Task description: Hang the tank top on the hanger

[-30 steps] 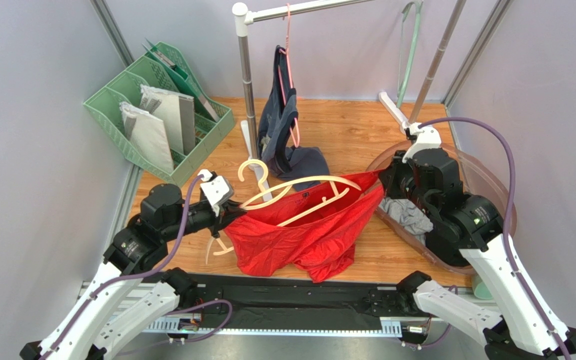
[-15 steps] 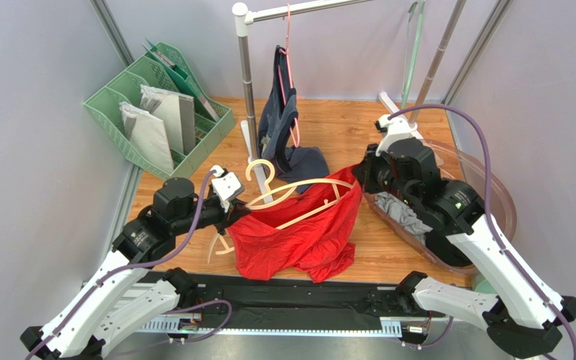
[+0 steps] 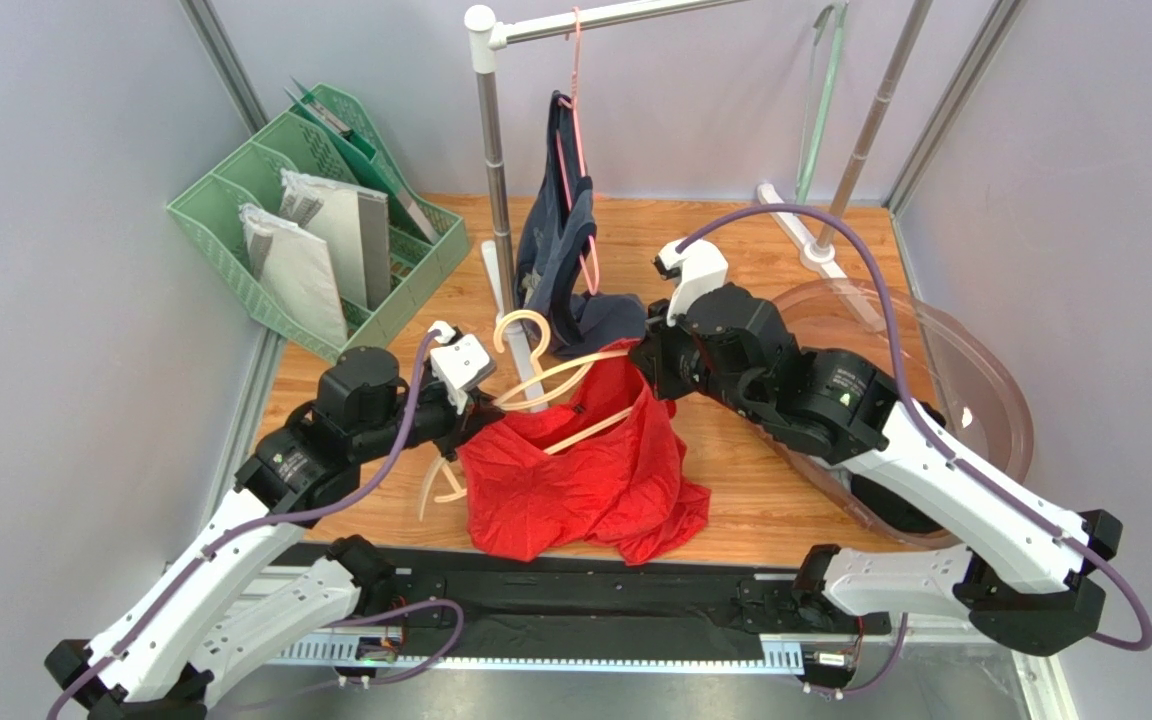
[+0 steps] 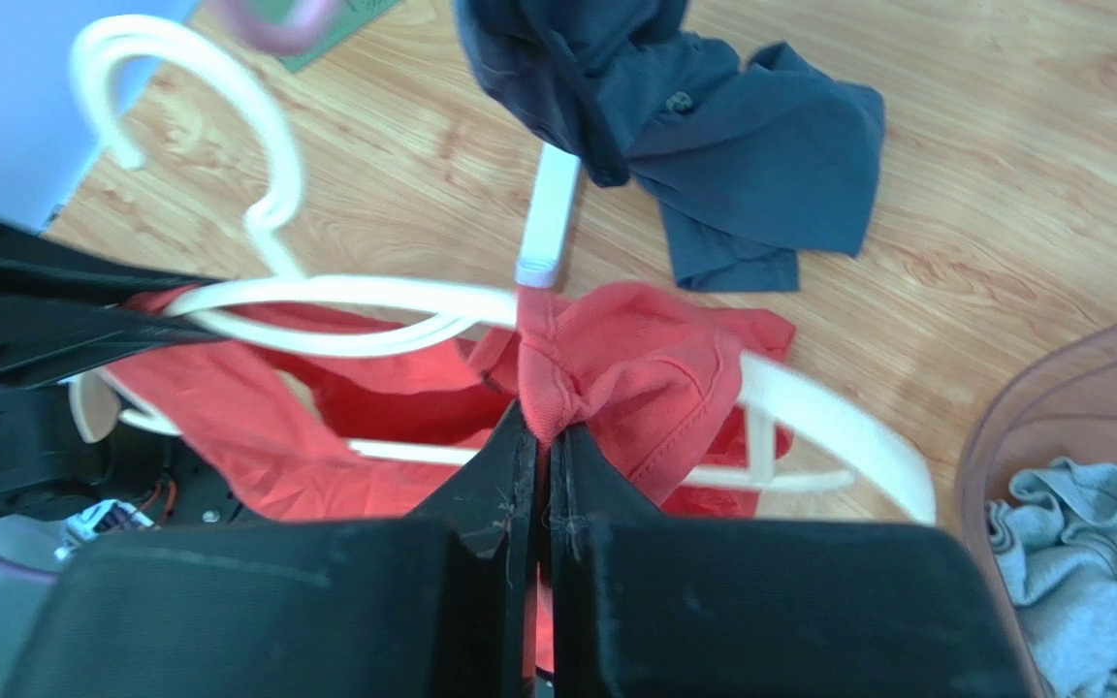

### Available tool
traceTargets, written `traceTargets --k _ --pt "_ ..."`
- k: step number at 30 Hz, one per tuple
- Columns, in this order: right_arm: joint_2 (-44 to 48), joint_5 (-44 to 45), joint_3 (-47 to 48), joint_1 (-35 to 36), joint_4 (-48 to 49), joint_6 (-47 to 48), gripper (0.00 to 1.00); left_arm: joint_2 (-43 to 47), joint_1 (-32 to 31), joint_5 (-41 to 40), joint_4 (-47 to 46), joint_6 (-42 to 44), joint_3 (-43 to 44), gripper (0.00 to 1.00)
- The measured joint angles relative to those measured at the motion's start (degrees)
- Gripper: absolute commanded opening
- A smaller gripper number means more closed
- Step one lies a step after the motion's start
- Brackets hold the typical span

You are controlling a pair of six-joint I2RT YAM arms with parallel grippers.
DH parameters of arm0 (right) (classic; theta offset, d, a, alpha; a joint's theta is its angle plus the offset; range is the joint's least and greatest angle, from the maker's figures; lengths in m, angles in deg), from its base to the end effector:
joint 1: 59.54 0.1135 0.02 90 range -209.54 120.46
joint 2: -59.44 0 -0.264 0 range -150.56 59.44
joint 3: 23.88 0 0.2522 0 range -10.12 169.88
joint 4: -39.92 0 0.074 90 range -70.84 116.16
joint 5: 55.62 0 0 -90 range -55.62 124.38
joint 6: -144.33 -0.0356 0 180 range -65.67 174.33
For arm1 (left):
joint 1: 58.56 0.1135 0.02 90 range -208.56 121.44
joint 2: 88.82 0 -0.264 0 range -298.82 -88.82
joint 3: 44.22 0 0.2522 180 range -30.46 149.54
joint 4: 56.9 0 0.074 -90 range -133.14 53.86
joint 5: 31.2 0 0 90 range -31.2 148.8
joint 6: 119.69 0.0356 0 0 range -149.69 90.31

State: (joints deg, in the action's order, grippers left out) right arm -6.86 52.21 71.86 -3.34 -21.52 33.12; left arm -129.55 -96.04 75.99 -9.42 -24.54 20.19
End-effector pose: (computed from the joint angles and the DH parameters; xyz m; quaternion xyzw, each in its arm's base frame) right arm 0.1342 0.1809 0.4220 -0.1881 0.8467 0.1937 0.4585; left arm 0.1124 -0.0995 0.3435 0.3771 0.7420 -0.2706 0.4838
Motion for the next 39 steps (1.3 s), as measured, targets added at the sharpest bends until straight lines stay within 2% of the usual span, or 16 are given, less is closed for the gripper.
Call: traceTargets --k 12,20,22,23,25,27,32,39 --pt "4.2 9.5 0.3 13.4 -1.8 -3.5 0.0 2.0 0.0 -11.2 0.6 -0.8 0.1 0.0" --pt "6.7 11.9 -10.1 16.4 -3.8 -8.2 0.0 6.4 -0.1 -15.4 1.8 -0.9 0.1 0.0" --pt "6.5 11.1 -12.7 16.4 -3.9 -8.7 0.11 7.6 -0.1 -14.5 1.9 -0.8 0.1 0.0" --pt "6.5 10.5 -13.8 16.4 -3.8 -8.9 0.22 8.1 -0.1 -13.9 1.9 -0.8 0.1 0.0" --pt "6.5 9.1 -14.9 16.4 -3.8 -9.1 0.71 9.2 -0.1 -11.9 2.0 -0.3 0.1 0.0" --pt "6.8 7.5 -15.0 16.4 -3.3 -8.6 1.0 9.6 -0.1 -10.0 2.0 0.2 0.1 0.0" --pt "9.5 5.6 -14.3 16.4 -3.4 -5.8 1.0 10.3 -0.1 -4.1 2.1 1.4 0.1 0.0" --pt "18.6 5.8 -8.8 16.4 -5.8 1.1 1.0 10.2 -0.1 2.9 4.7 2.8 0.9 0.0"
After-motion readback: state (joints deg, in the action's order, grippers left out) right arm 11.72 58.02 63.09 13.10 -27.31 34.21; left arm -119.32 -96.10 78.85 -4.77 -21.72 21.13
